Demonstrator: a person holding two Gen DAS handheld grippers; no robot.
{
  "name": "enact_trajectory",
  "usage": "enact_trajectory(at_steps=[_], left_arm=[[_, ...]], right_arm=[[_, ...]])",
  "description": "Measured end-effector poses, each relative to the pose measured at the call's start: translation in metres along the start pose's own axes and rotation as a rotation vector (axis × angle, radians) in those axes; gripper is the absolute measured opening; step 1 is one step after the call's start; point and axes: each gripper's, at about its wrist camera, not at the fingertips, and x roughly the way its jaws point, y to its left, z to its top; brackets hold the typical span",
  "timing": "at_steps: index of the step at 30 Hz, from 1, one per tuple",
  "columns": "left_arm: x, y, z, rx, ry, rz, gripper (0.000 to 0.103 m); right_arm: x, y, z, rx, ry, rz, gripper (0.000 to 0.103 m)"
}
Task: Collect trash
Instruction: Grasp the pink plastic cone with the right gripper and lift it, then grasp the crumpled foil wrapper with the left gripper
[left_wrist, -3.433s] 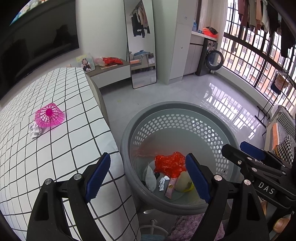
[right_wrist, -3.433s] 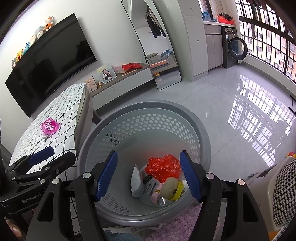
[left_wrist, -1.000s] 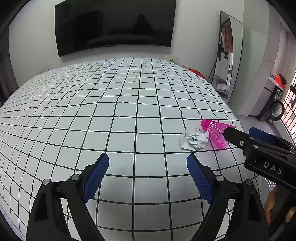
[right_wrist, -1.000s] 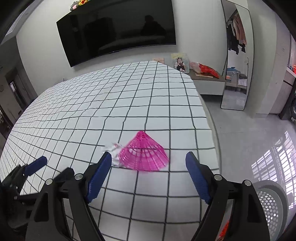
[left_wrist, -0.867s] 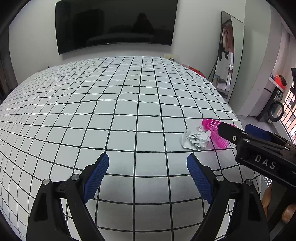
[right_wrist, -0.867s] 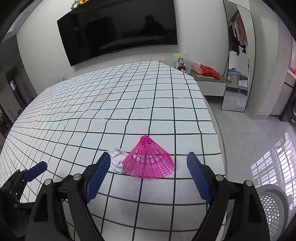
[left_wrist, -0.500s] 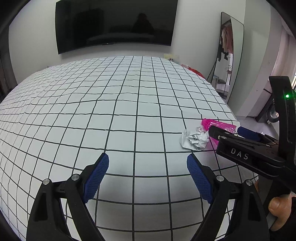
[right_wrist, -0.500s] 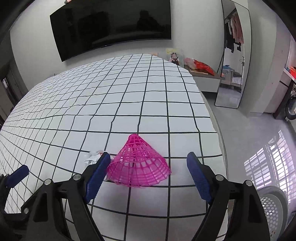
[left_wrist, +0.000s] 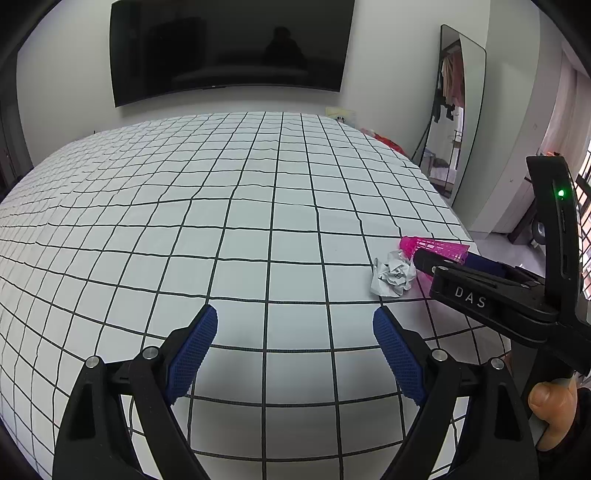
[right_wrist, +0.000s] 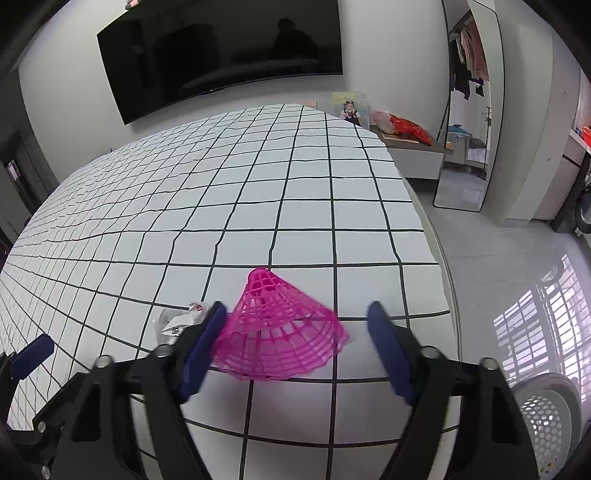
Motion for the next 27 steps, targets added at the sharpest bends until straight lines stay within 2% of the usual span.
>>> enact_trajectory(at_steps=[9, 27], left_arm=[[-0.003, 0.000, -0.002, -0.002, 0.001, -0.002, 0.084], [-0.015, -0.020, -0.001, 0.034, -0.026, 0.000, 0.084]], right_arm=[[-0.013, 0.001, -0.006, 0.004, -0.025, 0.031, 0.049], [-0.076, -0.025, -0.037, 0.057, -0.106, 0.002, 0.048]])
